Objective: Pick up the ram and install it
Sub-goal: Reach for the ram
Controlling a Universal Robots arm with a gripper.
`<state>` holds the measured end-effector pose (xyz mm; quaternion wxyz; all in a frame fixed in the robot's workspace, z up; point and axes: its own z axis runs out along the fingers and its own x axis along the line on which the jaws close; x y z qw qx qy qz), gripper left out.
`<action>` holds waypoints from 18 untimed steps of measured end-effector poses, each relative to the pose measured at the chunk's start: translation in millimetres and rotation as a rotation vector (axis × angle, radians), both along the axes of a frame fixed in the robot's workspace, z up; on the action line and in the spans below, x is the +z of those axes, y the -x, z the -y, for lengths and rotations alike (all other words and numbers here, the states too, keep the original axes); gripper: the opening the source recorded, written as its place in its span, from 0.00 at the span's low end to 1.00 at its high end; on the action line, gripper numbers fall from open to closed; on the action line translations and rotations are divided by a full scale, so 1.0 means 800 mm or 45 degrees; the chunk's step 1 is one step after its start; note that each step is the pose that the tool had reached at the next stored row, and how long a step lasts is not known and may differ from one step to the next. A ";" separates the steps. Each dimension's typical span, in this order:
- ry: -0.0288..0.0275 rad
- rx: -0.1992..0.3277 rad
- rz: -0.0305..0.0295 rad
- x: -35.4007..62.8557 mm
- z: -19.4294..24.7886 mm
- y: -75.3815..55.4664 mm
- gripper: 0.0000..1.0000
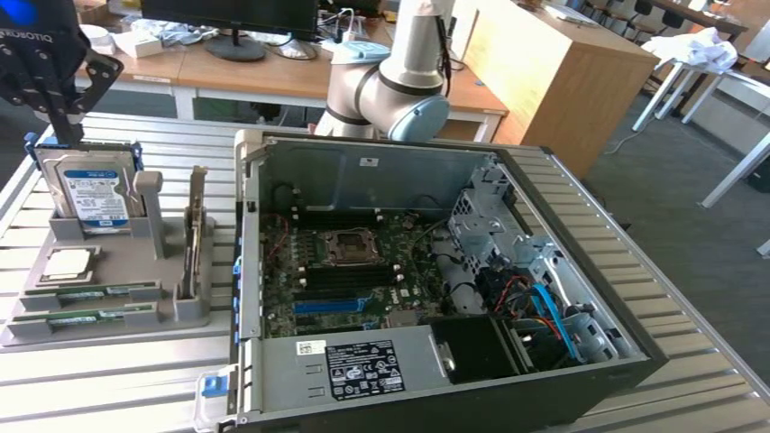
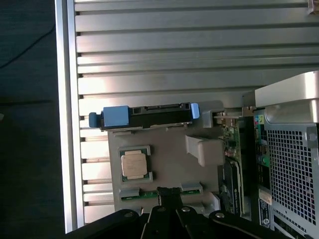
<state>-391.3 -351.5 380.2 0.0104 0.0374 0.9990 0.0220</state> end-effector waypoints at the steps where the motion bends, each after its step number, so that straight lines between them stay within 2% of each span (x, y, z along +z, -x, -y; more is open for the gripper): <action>1: 0.0001 0.000 -0.0001 0.000 0.0000 0.000 0.10; 7: 0.0000 0.000 -0.0002 0.000 0.0013 0.000 0.10; 18: 0.0000 0.000 -0.0001 0.000 0.0173 0.001 0.10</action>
